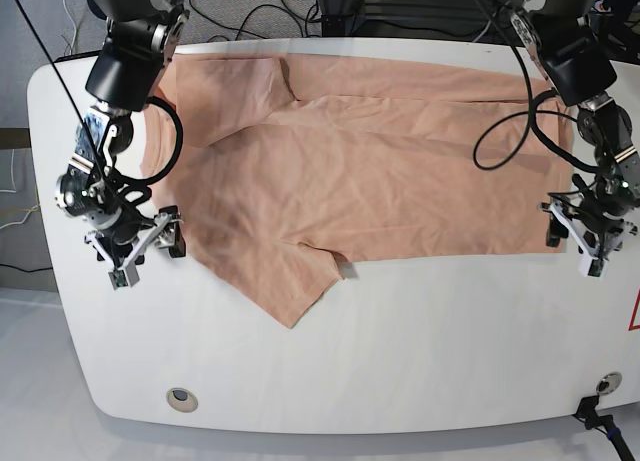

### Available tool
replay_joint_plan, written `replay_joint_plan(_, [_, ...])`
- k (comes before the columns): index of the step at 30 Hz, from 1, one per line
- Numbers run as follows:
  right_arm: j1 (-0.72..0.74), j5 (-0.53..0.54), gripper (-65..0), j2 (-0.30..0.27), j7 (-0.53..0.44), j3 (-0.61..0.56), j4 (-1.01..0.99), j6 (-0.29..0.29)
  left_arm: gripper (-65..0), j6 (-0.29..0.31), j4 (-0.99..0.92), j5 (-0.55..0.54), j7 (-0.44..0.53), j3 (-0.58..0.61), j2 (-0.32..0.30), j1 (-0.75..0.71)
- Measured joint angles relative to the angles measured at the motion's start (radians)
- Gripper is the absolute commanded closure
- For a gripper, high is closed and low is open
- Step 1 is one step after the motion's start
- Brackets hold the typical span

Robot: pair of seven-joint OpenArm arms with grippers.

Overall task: Fold the T-shirt properly
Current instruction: 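Release the edge and move both grippers to the shirt's opposite edge, then grasp the shirt's opposite edge with both grippers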

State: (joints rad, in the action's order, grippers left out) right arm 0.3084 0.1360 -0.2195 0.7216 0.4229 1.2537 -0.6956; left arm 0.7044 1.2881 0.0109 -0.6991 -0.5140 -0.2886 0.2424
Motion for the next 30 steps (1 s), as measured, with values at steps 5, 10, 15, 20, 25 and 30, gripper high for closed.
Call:
replay_joint_plan(5, [0.072,0.007,-47.3,-0.016,-0.090,-0.063,-0.177,-0.004,-36.2,-0.005,-0.121,0.009,0.072,-0.002,-0.015,0.035])
replay_joint_plan(10, [0.132,0.000,-47.3,-0.027,-0.143,-0.059,-0.316,0.007,-36.2,-0.008,-0.311,0.014,0.148,-0.004,-0.049,0.096])
replay_joint_plan(15, [0.139,0.000,-47.3,-0.024,-0.168,-0.064,-0.389,0.004,-36.2,-0.007,-0.422,0.011,0.230,-0.002,-0.059,0.116])
replay_joint_plan(20, [0.137,0.003,-47.3,-0.018,-0.172,-0.063,-0.405,0.006,-36.2,-0.008,-0.499,0.015,0.245,-0.002,-0.059,0.161])
replay_joint_plan(25, [0.110,0.026,-47.3,-0.010,-0.207,-0.073,-0.399,0.005,-36.2,-0.008,-0.499,0.011,0.251,-0.001,-0.062,0.185])
replay_joint_plan(30, [0.077,0.037,-47.1,0.006,-0.215,-0.160,-0.353,0.003,-36.2,-0.008,-0.499,0.012,0.251,-0.001,-0.062,0.187])
